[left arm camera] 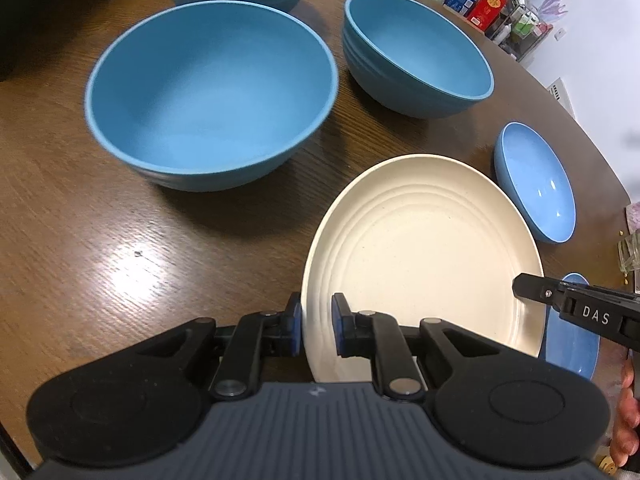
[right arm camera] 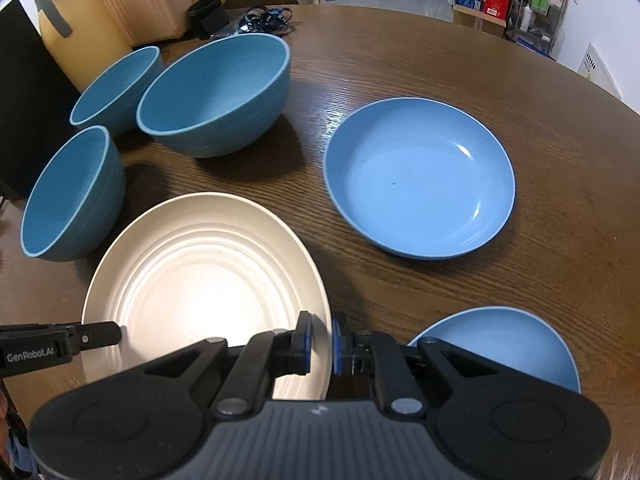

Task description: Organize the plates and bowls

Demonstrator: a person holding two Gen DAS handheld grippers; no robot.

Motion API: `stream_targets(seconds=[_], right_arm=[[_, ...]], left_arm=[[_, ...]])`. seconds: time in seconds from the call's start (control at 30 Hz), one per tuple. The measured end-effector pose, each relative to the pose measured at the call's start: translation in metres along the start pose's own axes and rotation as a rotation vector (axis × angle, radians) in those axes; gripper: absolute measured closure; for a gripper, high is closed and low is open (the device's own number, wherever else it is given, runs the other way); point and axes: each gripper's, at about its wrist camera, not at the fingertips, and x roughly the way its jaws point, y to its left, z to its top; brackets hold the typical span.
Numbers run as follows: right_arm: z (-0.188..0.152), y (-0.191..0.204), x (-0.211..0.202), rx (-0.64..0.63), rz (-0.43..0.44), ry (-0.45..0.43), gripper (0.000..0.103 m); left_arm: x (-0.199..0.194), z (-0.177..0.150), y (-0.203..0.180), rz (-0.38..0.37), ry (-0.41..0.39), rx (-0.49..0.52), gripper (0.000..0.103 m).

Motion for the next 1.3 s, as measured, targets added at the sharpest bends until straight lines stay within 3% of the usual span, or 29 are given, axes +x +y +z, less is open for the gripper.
stream_targets(seconds=[1.0,1.3], right_arm=[[-0.069,0.102,-0.014,0.065,-0.008,0.0,0.093],[-0.079,0.116,-0.008,0.081,-0.026,0.003,0.093]], left_arm=[[-0.034,-0.027,0.095,0.045,-0.009,0.01,0.087],[-0.034,-0.035,0.102,0.061,-0.013,0.04,0.087]])
